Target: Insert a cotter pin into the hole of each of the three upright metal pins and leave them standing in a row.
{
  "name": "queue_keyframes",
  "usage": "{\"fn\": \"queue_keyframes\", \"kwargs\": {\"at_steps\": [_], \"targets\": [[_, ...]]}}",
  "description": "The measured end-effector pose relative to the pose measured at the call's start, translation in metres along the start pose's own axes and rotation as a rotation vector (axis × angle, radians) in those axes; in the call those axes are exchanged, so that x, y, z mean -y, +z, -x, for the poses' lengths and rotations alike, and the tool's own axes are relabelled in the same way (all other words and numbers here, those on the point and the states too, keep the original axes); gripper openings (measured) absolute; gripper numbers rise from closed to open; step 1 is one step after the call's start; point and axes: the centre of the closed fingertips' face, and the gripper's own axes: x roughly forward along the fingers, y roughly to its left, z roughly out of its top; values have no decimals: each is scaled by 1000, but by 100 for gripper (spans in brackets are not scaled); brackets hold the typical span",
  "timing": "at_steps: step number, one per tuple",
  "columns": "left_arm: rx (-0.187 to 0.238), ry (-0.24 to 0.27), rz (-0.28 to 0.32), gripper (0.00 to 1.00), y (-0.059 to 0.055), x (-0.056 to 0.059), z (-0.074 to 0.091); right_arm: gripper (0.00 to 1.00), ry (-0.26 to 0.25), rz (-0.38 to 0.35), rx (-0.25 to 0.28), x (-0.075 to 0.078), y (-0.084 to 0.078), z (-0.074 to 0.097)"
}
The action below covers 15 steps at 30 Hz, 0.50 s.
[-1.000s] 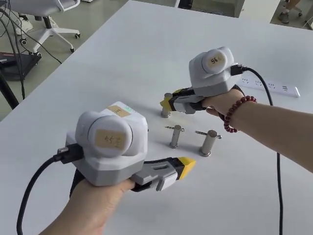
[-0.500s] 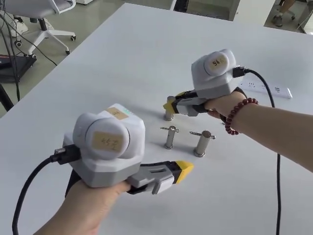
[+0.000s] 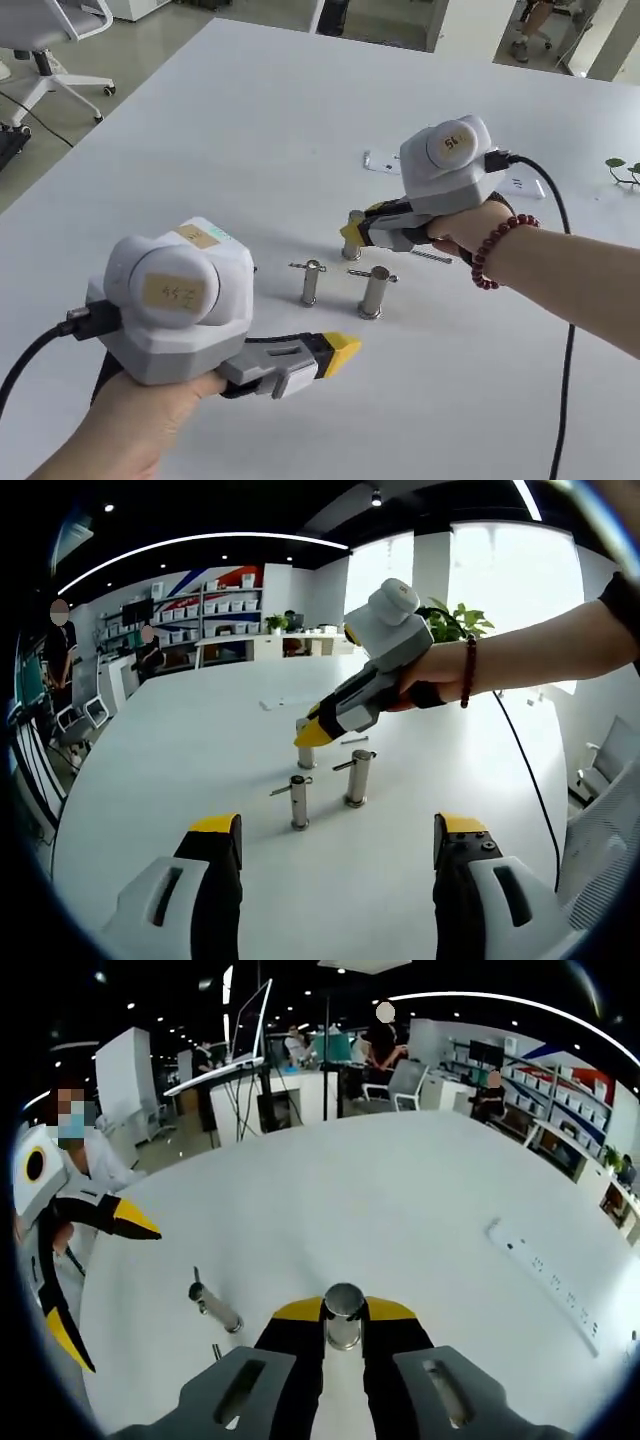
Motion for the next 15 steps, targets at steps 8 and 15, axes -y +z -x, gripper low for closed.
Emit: {"fn": "queue_keyframes", "kwargs": {"at_steps": [8,15], "targets": [[10,-42,-9,89,2,6,0,8,-16,-17,-9,6,-23,23],[29,-50,-12,93,5,7,1,8,-34,-3,-20,3,-37,46]]}}
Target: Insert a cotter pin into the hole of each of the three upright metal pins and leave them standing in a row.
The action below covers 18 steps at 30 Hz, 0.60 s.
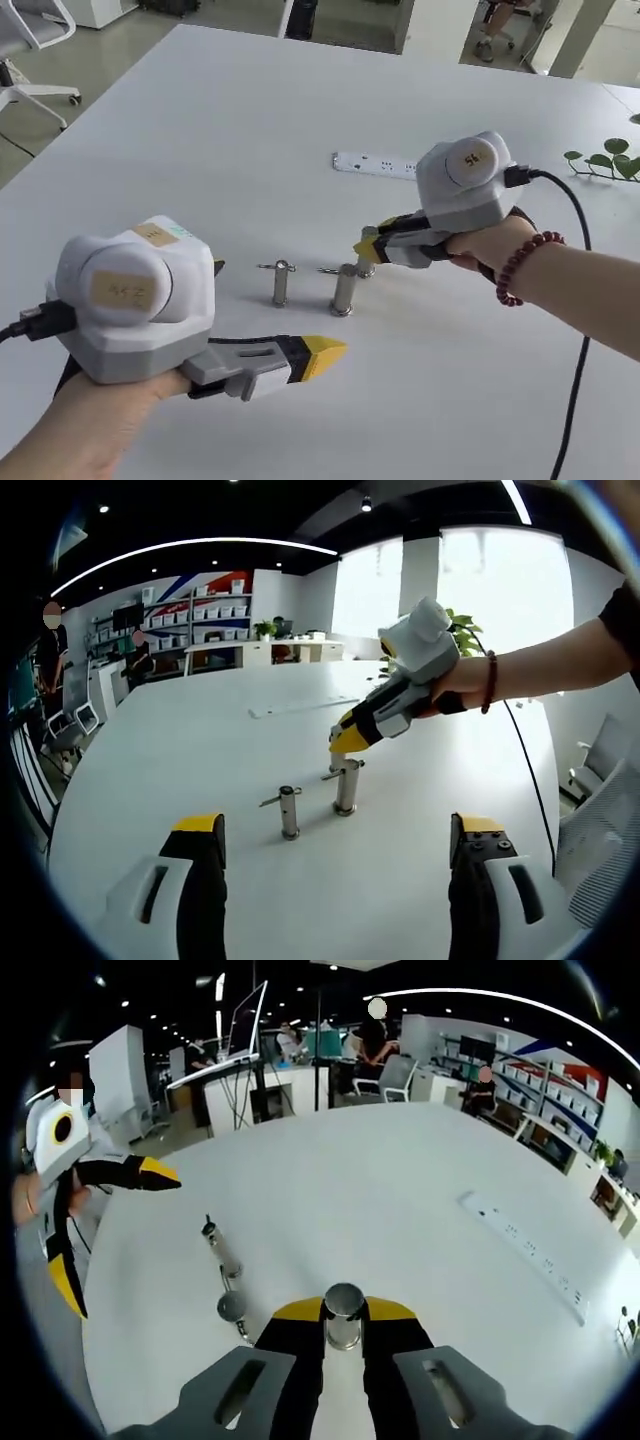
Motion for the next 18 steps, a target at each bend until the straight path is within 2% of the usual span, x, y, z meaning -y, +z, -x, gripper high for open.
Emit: {"fn": "queue_keyframes", "kwargs": {"at_steps": [3,5,9,11,13,18], "targets": [[12,-19,10,93,2,2,1,8,1,7,3,-6,-5,12],[6,-27,0,95,1,4,1,8,3,30,-6,0,-7,14],[8,-40,-15,95,1,8,1,8,12,40,-7,-13,-14,30],[24,-43,-16,93,5,10,1,8,16,47,-10,-8,-17,33],[31,-50,-25,93,7,13,2,8,22,57,-14,-15,-21,39],[20,-58,-28,94,6,15,4,8,46,76,-15,-31,-27,50]]}}
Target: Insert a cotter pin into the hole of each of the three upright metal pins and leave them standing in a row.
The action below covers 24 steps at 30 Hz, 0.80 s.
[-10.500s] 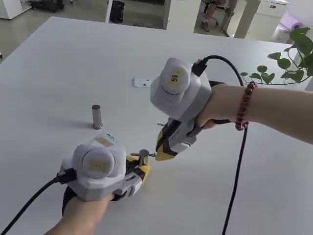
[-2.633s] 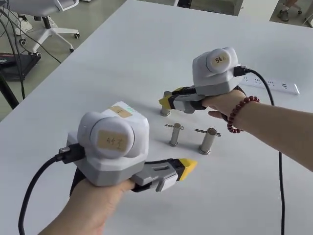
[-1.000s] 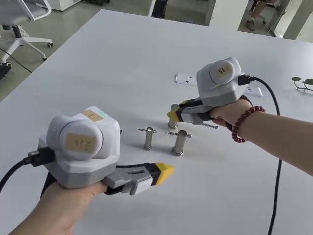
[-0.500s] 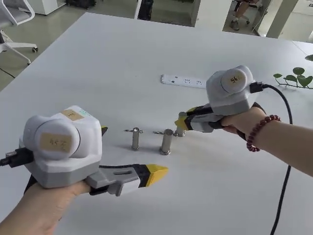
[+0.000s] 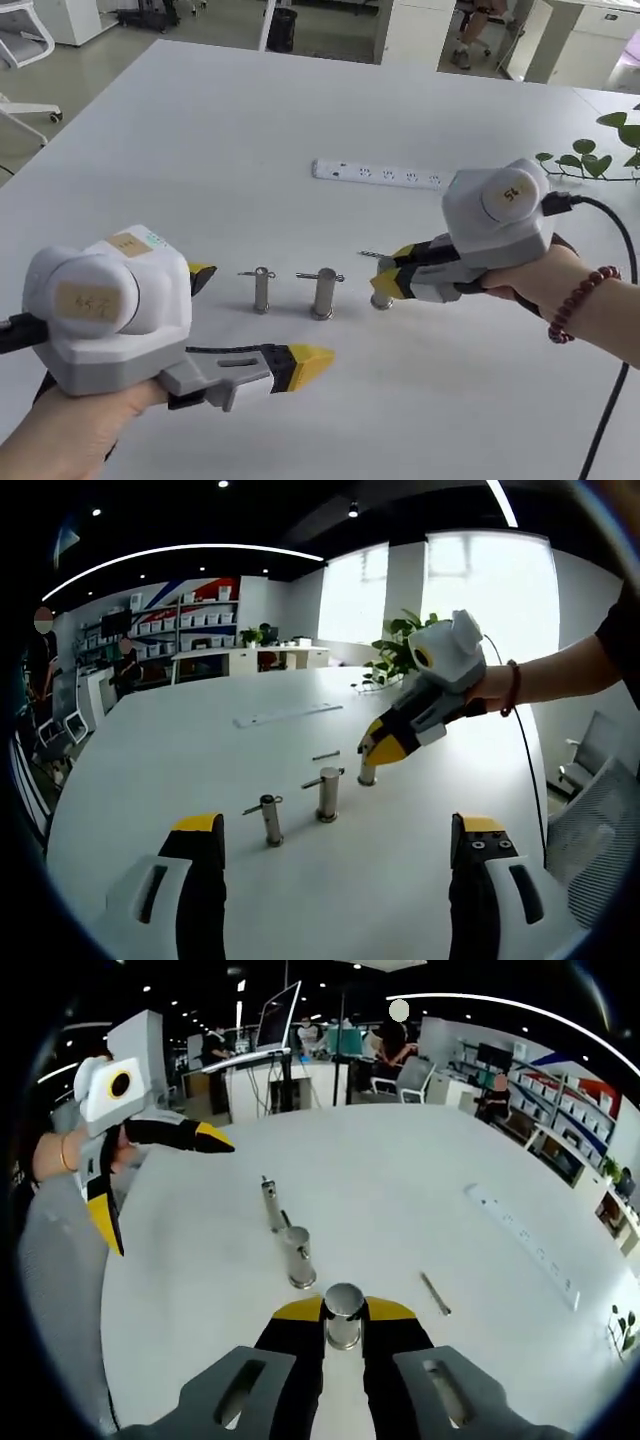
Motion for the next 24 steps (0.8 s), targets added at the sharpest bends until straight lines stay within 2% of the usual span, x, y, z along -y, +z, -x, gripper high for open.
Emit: {"fn": "queue_keyframes", "kwargs": {"at_steps": [7,12,19,24], "targets": [[-6,-4,-12,94,3,3,4,8,44,1,15,-19,-4,4],[-29,-9,-32,94,-2,7,11,8,76,5,25,-35,-4,1],[-42,7,-22,94,-8,4,21,8,126,41,22,-57,-6,-6],[-33,27,-5,94,-9,1,25,8,146,46,26,-68,-6,-10]]}}
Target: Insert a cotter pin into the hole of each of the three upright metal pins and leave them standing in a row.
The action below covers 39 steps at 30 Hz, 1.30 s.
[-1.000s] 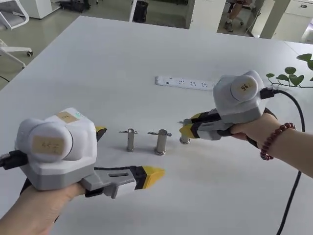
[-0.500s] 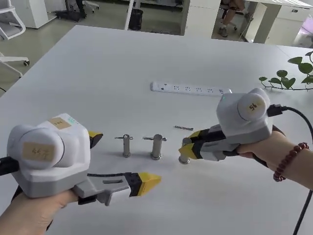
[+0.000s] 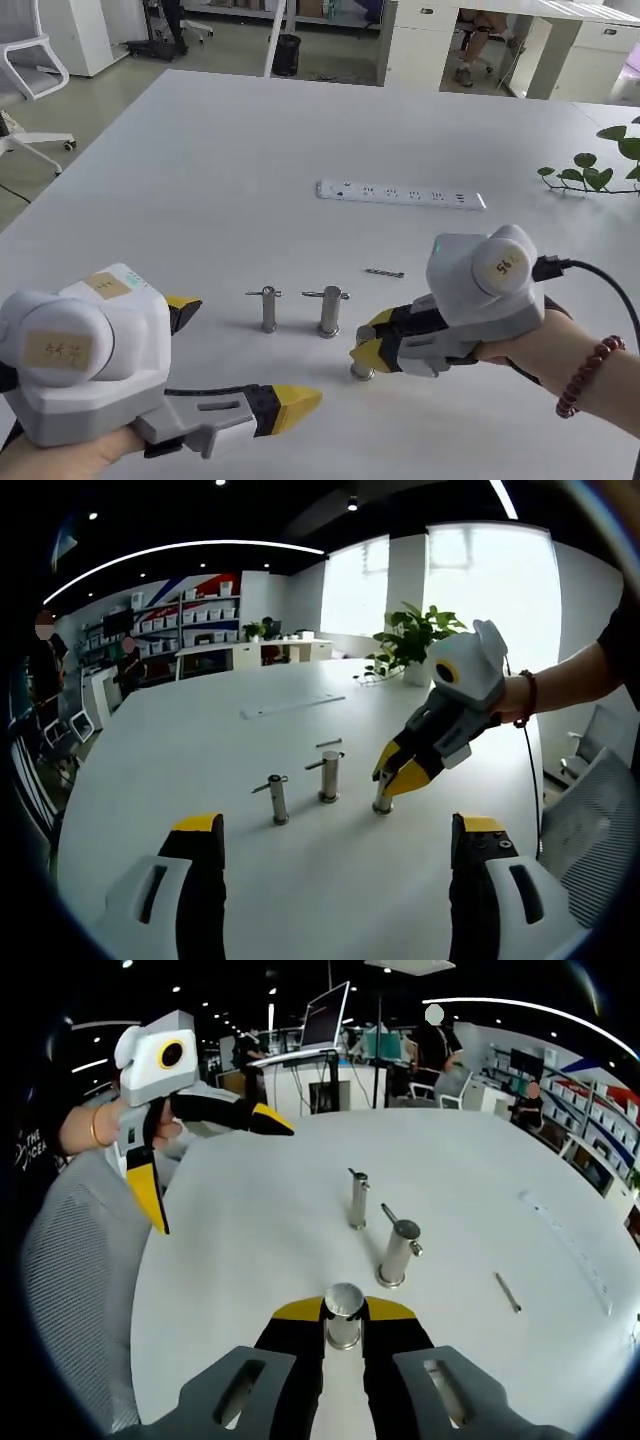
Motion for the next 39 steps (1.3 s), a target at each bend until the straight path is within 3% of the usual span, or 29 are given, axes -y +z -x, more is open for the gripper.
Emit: {"fn": "queue_keyframes", "kwargs": {"at_steps": [14,29,33,39], "targets": [[-5,23,6,92,-5,-2,-1,8,18,1,20,-6,-1,-5],[-15,26,4,92,-8,-1,-1,9,-15,-47,41,-6,0,-5],[-14,27,-13,93,-7,0,-1,17,-15,-66,29,-7,-2,-3],[-6,32,-11,93,-5,-1,0,17,-5,-82,34,-8,3,4]]}}
